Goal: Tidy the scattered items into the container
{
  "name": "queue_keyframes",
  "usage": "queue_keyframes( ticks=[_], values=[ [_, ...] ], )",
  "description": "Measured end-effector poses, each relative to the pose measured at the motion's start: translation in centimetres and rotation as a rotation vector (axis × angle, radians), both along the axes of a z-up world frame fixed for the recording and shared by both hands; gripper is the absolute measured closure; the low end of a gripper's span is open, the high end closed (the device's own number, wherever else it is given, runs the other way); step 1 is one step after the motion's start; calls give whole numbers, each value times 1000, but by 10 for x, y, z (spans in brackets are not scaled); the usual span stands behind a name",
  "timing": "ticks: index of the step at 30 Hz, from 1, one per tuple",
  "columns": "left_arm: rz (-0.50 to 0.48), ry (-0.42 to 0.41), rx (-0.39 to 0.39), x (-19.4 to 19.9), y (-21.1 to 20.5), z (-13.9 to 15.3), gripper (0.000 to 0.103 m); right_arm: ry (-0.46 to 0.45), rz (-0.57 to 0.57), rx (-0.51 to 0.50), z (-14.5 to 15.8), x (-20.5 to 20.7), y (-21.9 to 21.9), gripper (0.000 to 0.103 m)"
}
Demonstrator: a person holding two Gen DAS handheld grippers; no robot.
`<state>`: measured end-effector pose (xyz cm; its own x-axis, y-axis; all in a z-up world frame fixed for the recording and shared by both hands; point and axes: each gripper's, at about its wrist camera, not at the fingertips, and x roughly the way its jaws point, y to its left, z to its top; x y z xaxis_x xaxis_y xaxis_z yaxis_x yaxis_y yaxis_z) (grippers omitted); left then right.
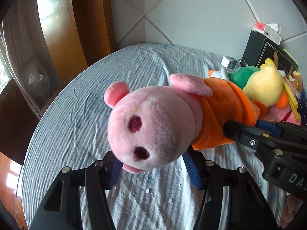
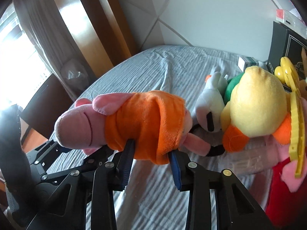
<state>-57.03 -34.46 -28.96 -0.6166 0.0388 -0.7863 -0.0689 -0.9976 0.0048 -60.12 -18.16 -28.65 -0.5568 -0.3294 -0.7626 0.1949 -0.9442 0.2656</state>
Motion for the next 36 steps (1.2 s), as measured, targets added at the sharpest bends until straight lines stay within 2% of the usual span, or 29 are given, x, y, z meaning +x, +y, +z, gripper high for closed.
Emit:
queue_keyframes(
  ticks=[5,6,7,8,10,13,16,17,18,20,21,22,23,25,27,30,31,32,35,36],
  values=[
    [-3,4,12,27,-3,2,49,25,34,29,8,38,-8,72],
    [-2,10,12,32,0,5,50,34,40,33,11,43,-10,76],
    [-9,20,17,36,3,9,57,45,50,29,15,47,-12,87],
    [-19,29,19,38,6,15,65,59,57,33,21,52,-14,91],
    [-28,37,28,42,12,27,71,74,64,41,33,60,-18,99],
    [-2,-4,45,45,11,33,71,63,36,51,42,66,-13,99],
    [27,-18,26,53,3,28,70,66,21,38,47,76,3,99],
    [34,-43,28,54,-2,24,64,58,15,33,46,77,9,98],
    [44,-70,34,55,-7,18,60,47,5,29,44,76,14,95],
    [66,-97,56,57,-16,10,42,27,-18,15,38,72,23,81],
    [76,-91,65,59,-20,9,38,24,-21,13,35,70,25,68],
    [81,-81,70,61,-23,9,28,23,-20,13,32,69,26,56],
    [79,-74,76,61,-24,9,21,22,-16,11,30,68,26,52],
    [60,-66,78,59,-23,10,20,18,-9,5,26,62,24,34],
    [39,-80,66,52,-19,6,20,8,-3,-21,23,54,22,21],
    [27,-108,48,42,-15,-8,18,-23,3,-53,14,41,19,20],
    [23,-116,56,39,-16,-14,12,-36,3,-58,8,36,17,20],
    [18,-125,71,37,-17,-18,11,-53,2,-67,1,31,16,20],
    [6,-150,101,29,-16,-32,11,-111,2,-98,-24,17,13,20],
    [4,-164,101,26,-16,-38,11,-130,6,-120,-32,13,12,15]
  ],
)
